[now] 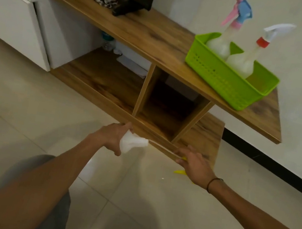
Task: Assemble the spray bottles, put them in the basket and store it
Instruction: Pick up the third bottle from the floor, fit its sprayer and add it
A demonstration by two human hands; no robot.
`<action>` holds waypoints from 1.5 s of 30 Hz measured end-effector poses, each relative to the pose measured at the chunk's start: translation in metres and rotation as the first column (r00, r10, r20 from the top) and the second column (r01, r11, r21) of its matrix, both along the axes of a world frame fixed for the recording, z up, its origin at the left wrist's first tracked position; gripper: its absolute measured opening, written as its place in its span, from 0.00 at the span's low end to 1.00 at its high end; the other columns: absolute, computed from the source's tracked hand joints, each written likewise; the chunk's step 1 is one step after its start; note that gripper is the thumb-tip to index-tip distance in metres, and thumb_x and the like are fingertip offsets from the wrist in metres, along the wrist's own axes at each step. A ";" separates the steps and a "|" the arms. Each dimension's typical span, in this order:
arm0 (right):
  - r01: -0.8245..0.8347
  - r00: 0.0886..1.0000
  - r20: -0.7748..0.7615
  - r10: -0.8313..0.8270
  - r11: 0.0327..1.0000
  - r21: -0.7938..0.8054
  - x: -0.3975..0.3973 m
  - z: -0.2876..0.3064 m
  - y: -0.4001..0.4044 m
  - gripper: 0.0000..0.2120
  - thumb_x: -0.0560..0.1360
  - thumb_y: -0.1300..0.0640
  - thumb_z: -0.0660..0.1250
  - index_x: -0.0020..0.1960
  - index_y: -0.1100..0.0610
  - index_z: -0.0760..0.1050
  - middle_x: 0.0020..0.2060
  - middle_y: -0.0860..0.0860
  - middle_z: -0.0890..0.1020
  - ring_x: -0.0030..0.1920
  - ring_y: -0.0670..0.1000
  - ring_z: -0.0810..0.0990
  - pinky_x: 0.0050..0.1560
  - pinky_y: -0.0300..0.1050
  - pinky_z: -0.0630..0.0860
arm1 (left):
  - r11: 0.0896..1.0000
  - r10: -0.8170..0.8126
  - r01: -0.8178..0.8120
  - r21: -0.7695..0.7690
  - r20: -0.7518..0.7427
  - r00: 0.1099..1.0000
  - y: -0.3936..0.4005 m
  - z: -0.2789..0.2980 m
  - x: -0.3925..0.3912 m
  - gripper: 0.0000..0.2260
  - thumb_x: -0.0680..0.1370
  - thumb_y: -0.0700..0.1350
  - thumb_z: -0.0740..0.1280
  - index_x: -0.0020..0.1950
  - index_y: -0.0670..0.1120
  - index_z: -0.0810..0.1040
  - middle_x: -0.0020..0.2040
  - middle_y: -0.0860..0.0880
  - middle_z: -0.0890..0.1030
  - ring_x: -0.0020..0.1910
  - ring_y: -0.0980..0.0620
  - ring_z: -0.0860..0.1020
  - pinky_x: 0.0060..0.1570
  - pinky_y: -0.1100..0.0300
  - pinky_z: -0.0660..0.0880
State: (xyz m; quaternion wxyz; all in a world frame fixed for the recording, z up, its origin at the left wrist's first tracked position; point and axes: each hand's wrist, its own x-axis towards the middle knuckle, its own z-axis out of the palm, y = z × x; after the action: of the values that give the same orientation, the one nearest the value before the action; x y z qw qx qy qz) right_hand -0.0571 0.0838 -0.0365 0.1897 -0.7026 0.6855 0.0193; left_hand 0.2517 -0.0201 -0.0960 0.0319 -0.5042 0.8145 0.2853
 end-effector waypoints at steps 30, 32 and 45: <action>-0.042 0.998 -0.046 0.033 0.976 -0.215 -0.030 0.039 -0.006 0.10 0.82 0.50 0.67 0.61 0.50 0.79 0.53 0.48 0.73 0.47 0.48 0.75 0.40 0.38 0.69 | 0.999 -0.050 0.050 -0.005 -0.207 0.977 -0.013 0.011 -0.039 0.42 0.66 0.42 0.84 0.73 0.57 0.65 0.68 0.49 0.72 0.60 0.49 0.74 0.51 0.55 0.80; -0.043 0.998 -0.057 0.030 0.973 -0.226 -0.037 0.041 -0.005 0.10 0.82 0.49 0.67 0.61 0.50 0.79 0.54 0.48 0.74 0.49 0.49 0.76 0.42 0.40 0.72 | 0.999 -0.042 0.043 -0.001 -0.209 0.977 -0.015 0.009 -0.041 0.42 0.66 0.42 0.84 0.73 0.57 0.64 0.68 0.48 0.72 0.61 0.48 0.75 0.53 0.53 0.82; -0.082 0.995 -0.081 0.064 0.964 -0.251 -0.050 0.046 -0.010 0.09 0.81 0.49 0.67 0.59 0.51 0.80 0.52 0.46 0.72 0.47 0.48 0.74 0.41 0.40 0.68 | 1.000 -0.021 0.026 0.015 -0.255 0.967 -0.025 0.007 -0.037 0.42 0.66 0.40 0.83 0.73 0.55 0.64 0.68 0.49 0.70 0.61 0.48 0.73 0.49 0.57 0.77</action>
State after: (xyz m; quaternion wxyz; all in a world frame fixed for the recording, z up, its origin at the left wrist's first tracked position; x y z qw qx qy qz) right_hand -0.1073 0.0733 0.0093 0.0726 -0.7447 0.6625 -0.0366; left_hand 0.2145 -0.0446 -0.0895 -0.0651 -0.4531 0.8151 0.3549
